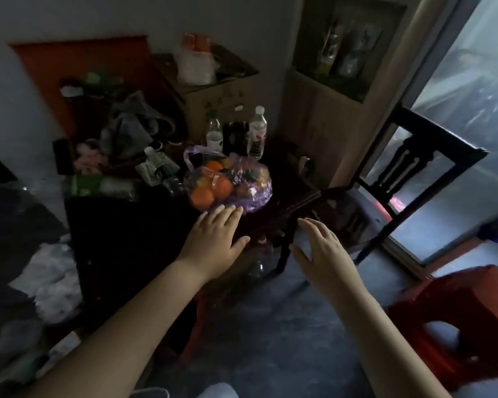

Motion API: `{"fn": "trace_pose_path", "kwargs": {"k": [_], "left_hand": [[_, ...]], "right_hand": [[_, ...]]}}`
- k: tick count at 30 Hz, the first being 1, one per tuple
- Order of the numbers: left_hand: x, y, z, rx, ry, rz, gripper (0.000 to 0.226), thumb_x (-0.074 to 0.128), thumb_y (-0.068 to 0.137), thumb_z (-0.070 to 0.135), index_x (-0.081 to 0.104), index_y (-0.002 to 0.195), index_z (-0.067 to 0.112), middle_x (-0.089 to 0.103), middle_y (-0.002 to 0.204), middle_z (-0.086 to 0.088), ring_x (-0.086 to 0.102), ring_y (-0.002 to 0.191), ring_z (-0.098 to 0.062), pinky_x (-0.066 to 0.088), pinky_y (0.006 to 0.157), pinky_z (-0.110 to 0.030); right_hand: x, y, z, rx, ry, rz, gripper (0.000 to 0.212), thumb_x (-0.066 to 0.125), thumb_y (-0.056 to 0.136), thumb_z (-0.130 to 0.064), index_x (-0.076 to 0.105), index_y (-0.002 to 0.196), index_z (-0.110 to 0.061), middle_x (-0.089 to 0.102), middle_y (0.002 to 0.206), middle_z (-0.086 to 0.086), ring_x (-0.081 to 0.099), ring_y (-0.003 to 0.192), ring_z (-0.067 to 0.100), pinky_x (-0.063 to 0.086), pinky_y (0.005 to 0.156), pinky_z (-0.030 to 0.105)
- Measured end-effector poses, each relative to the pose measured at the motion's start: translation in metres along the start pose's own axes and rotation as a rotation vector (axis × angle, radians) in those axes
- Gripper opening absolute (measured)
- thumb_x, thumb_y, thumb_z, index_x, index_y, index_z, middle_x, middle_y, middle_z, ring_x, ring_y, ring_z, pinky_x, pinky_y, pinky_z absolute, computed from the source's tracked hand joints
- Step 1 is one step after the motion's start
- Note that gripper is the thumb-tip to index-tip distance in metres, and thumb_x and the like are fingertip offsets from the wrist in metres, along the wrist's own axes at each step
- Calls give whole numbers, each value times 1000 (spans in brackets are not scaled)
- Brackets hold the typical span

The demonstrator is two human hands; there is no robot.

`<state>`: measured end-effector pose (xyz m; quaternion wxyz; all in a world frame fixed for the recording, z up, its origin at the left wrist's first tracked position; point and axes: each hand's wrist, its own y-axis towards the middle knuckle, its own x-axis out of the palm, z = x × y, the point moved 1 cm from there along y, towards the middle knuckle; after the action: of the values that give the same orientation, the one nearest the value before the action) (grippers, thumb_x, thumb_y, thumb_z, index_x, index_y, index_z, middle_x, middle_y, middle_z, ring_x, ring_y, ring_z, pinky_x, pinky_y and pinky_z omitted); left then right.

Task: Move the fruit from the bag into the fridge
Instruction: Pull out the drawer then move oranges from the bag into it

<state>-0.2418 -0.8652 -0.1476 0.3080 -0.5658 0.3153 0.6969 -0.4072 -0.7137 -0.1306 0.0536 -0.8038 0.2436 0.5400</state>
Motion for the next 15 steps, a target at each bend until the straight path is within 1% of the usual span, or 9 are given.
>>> {"fn": "trace_pose_path", "kwargs": {"k": [3,6,9,12,15], "left_hand": [[-3,22,-27,-69,4,25,72,18,90,58,18,149,17,24,155,-3,17,143,-20,15,115,-39],[3,49,-58,-115,8,24,67,29,95,53,17,149,17,25,154,-4,17,143,-21,17,115,-40],[17,82,-92,-164,-16,22,64,35,96,48,17,149,19,26,154,-5,19,142,-22,18,115,-41],[28,122,-127,-189,-40,20,62,35,97,45,19,149,17,25,154,-6,20,142,-22,16,116,-38],[38,164,-159,-179,-77,8,60,33,97,44,20,149,16,25,154,-5,20,142,-21,17,116,-37]], "right_hand": [[19,46,-8,-82,8,-55,56,56,90,-36,42,140,-13,44,142,3,40,132,21,33,104,26],[42,98,-16,-146,1,-100,56,56,90,-35,41,139,-13,44,142,3,41,131,22,35,104,29],[71,145,-22,-185,-4,-165,56,58,89,-34,42,139,-14,45,141,4,41,130,23,35,104,30],[94,192,-23,-216,-27,-238,55,59,89,-30,43,138,-13,46,140,2,44,128,24,38,101,30],[111,237,-23,-217,-44,-295,47,55,91,-25,45,135,-13,46,139,1,46,124,23,40,95,29]]}}
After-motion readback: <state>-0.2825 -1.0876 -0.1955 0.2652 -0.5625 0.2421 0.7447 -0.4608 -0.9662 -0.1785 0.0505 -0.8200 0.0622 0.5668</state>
